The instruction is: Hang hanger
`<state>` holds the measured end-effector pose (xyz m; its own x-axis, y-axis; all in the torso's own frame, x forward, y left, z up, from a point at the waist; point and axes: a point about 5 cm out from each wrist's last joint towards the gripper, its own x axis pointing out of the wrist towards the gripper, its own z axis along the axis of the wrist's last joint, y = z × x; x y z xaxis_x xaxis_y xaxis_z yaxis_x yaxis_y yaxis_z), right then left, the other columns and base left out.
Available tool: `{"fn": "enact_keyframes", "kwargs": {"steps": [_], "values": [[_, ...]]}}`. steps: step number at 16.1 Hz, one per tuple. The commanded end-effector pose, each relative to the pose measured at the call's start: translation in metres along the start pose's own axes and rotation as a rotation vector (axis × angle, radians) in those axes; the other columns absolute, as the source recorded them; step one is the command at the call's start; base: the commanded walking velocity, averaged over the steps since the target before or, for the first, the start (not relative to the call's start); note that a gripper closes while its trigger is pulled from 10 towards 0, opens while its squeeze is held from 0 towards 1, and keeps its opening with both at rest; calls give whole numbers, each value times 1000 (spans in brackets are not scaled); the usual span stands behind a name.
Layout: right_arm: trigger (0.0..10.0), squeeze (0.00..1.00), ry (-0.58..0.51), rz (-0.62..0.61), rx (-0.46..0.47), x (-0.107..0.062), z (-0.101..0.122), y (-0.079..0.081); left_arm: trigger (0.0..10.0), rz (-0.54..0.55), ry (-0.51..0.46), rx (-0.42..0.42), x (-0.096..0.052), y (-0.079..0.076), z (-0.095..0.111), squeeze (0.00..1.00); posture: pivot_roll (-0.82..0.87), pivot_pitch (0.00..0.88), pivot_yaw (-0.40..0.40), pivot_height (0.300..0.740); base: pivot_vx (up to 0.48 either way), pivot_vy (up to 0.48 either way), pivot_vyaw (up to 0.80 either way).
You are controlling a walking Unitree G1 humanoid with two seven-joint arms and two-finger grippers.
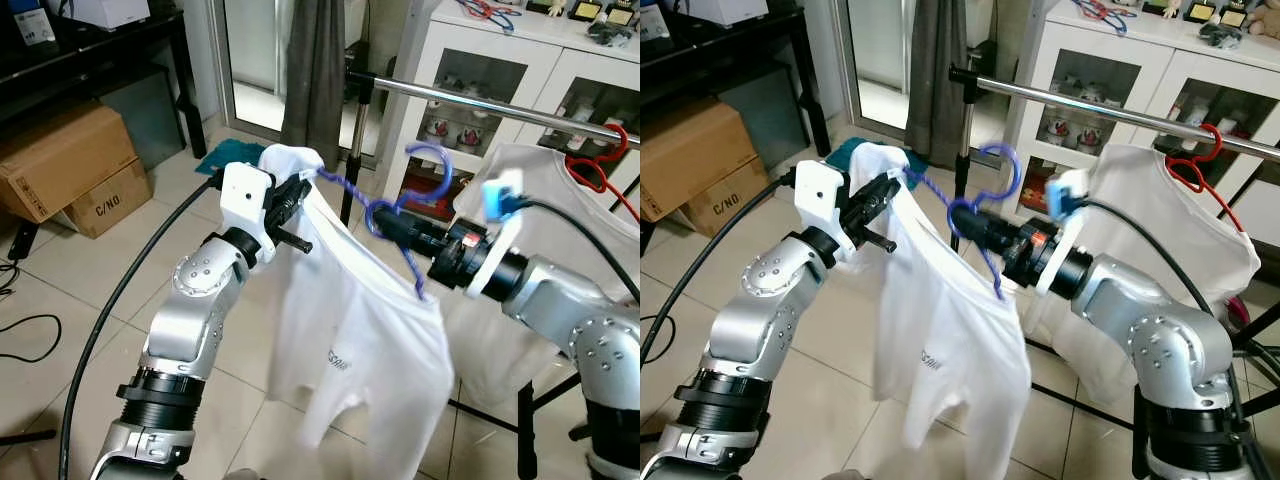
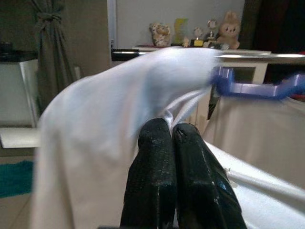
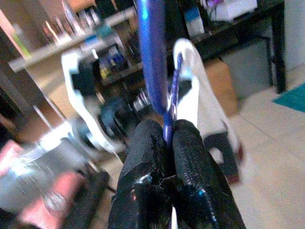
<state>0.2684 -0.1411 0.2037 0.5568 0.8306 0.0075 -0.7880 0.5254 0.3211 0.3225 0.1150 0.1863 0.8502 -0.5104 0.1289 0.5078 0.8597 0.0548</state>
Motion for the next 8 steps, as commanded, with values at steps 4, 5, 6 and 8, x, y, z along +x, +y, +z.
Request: {"fn": "enact_keyframes", "kwargs": {"steps": [4,5,6,8], "values": [[0,0,129,-27,-70,1,-17,2,0,-113,-66,74,5,1,38,0,-5,0,-55,740,0,0,0],[0,0,149,-50,-92,1,-20,0,0,-146,-21,106,4,0,36,0,2,0,-44,740,0,0,0],[0,0,155,-55,-96,1,-21,0,0,-146,-11,105,4,0,35,0,2,0,-44,740,0,0,0],[0,0,211,-99,-118,-2,-26,-4,0,-203,27,86,3,-4,35,0,-2,0,-34,740,0,0,0]]}}
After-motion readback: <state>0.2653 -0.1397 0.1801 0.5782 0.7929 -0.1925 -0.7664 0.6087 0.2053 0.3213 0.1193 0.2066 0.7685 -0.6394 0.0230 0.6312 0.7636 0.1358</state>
